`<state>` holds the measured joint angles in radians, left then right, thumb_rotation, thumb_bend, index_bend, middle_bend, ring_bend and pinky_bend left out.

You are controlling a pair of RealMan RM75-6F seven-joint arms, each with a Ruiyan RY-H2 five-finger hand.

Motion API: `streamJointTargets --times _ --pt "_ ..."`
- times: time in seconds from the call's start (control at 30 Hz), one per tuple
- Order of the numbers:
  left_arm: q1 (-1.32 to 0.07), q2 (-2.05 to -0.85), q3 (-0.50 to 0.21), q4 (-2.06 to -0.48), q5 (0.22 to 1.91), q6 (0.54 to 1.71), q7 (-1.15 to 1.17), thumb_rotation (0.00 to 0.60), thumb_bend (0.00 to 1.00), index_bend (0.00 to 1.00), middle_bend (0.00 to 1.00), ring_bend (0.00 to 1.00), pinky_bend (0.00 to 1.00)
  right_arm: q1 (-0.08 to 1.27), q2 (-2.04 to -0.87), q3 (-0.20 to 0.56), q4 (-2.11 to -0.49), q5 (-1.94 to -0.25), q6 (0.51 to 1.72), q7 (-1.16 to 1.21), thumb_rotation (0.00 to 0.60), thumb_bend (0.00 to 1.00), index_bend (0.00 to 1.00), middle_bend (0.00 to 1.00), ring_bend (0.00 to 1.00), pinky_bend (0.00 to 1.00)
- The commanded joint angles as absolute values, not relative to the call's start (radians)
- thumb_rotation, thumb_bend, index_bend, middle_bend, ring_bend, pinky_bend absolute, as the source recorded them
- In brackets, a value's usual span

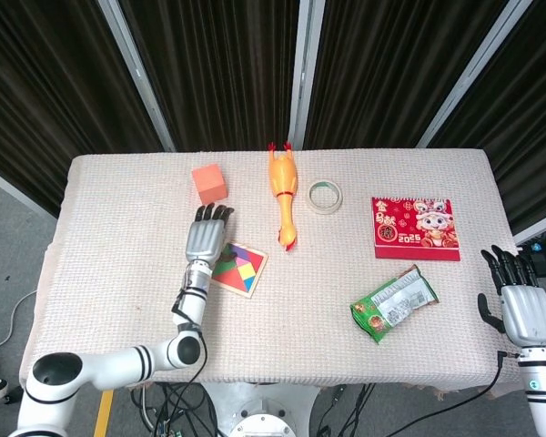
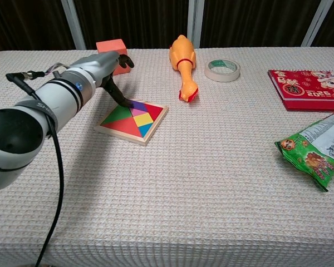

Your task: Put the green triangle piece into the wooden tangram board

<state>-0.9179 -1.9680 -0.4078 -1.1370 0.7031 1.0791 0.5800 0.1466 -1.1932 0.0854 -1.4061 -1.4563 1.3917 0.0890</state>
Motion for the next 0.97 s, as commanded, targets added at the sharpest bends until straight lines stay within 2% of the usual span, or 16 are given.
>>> streamJointTargets --times 0.03,0.3,0.47,0.57,0.7,0.87,0.97 --pt "-0.914 -1.967 -0.404 -1.14 0.704 1.082 0.583 0.6 0.16 0.15 0.1 0.0 0.02 0.146 -1.196 0.084 -1.402 -1.456 1.391 0.092 0.6 0.45 0.0 0.0 0.0 0.0" --pt "-0.887 -1.914 -0.418 -1.236 0.731 1.131 0.573 0.6 0.16 0.15 0.1 0.0 0.02 0.142 -1.193 0.085 -1.401 -1.459 1.403 0.092 0.6 0.45 0.0 0.0 0.0 0.0" --pt "-0.81 -1.776 -0.393 -1.431 0.814 1.228 0.565 0.6 0.16 0.15 0.1 0.0 0.03 0.139 -1.187 0.086 -1.41 -1.463 1.412 0.088 0.6 0.45 0.0 0.0 0.0 0.0" --pt "-0.702 -1.627 -0.326 -1.6 0.896 1.3 0.53 0.6 0.16 0.15 0.1 0.0 0.04 0.136 -1.184 0.086 -1.416 -1.47 1.423 0.086 0.6 0.45 0.0 0.0 0.0 0.0" --pt "-0.566 -1.448 -0.204 -1.73 1.079 1.373 0.415 0.6 0.16 0.15 0.1 0.0 0.04 0.133 -1.183 0.091 -1.42 -1.48 1.446 0.089 0.6 0.45 0.0 0.0 0.0 0.0" --pt "-0.432 -1.283 -0.024 -1.708 1.331 1.456 0.289 0.6 0.22 0.15 0.1 0.0 0.05 0.126 -1.18 0.095 -1.434 -1.498 1.48 0.078 0.6 0.44 0.0 0.0 0.0 0.0" --pt "-0.351 -1.224 0.063 -1.666 1.429 1.516 0.234 0.6 0.22 0.15 0.1 0.0 0.06 0.123 -1.174 0.089 -1.454 -1.508 1.488 0.047 0.6 0.44 0.0 0.0 0.0 0.0"
